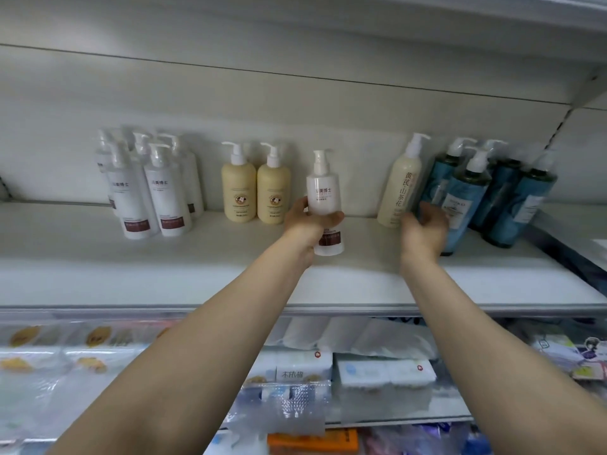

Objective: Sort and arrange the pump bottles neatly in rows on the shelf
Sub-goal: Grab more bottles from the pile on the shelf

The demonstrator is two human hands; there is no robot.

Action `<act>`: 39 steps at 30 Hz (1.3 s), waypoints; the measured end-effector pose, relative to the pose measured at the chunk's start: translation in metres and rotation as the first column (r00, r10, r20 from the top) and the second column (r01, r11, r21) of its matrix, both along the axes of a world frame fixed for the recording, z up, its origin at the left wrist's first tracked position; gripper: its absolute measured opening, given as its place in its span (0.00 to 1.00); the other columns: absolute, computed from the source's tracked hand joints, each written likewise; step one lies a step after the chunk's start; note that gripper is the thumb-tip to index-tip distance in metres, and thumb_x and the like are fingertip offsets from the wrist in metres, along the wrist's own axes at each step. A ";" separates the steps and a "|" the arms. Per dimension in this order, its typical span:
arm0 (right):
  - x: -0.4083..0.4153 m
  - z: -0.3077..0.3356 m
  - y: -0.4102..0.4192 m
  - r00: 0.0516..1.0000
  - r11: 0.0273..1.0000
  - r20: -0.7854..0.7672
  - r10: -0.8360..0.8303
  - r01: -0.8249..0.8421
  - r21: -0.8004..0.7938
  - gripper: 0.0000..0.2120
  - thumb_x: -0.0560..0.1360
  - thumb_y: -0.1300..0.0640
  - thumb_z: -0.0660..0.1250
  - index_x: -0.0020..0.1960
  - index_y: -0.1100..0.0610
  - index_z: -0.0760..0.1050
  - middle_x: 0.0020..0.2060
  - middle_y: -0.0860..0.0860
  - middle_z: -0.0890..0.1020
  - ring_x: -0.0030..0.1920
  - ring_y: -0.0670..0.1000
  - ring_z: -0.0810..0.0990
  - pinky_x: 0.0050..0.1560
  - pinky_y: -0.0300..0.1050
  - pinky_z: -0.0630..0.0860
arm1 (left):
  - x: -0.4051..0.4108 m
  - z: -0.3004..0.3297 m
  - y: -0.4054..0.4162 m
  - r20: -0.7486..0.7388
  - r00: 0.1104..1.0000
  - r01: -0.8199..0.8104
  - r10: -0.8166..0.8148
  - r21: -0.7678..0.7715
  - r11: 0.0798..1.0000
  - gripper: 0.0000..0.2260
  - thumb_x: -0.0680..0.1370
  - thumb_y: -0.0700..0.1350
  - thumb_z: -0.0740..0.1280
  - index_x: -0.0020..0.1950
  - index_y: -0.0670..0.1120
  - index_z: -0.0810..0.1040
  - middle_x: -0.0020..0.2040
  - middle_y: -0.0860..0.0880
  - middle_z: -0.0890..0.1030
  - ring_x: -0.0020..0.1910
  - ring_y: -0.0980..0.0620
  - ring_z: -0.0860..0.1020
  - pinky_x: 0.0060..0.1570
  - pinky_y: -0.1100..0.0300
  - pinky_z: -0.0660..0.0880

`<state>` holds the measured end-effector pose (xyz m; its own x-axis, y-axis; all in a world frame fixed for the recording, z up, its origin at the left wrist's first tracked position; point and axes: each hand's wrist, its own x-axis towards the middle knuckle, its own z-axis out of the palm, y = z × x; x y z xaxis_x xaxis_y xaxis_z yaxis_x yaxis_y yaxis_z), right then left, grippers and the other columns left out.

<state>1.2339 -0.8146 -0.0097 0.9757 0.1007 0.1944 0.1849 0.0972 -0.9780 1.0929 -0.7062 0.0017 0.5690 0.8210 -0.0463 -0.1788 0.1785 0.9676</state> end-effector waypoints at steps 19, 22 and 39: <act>-0.112 -0.001 0.093 0.590 0.570 -0.025 0.807 -0.789 -0.231 0.32 0.68 0.55 0.77 0.70 0.52 0.75 0.58 0.52 0.84 0.58 0.49 0.83 0.59 0.45 0.79 | -0.079 -0.008 0.060 0.037 0.976 -0.210 0.215 -0.121 0.970 0.24 0.71 0.40 0.78 0.64 0.42 0.73 0.53 0.44 0.83 0.44 0.50 0.83 0.35 0.59 0.80; -0.130 -0.004 0.106 0.555 0.535 -0.014 0.832 -0.807 -0.251 0.32 0.71 0.66 0.74 0.72 0.51 0.72 0.56 0.50 0.85 0.56 0.47 0.84 0.50 0.36 0.79 | -0.100 -0.007 0.071 0.048 0.974 -0.214 0.220 -0.117 0.970 0.25 0.72 0.40 0.78 0.64 0.42 0.72 0.52 0.45 0.83 0.43 0.50 0.83 0.34 0.60 0.80; -0.276 0.004 0.202 0.620 0.620 0.044 0.783 -0.774 -0.127 0.27 0.67 0.70 0.77 0.60 0.50 0.77 0.50 0.46 0.85 0.46 0.39 0.84 0.43 0.35 0.79 | -0.247 0.011 0.161 0.067 0.982 -0.183 0.179 0.063 0.981 0.26 0.69 0.35 0.77 0.64 0.46 0.73 0.58 0.44 0.81 0.52 0.45 0.84 0.48 0.48 0.83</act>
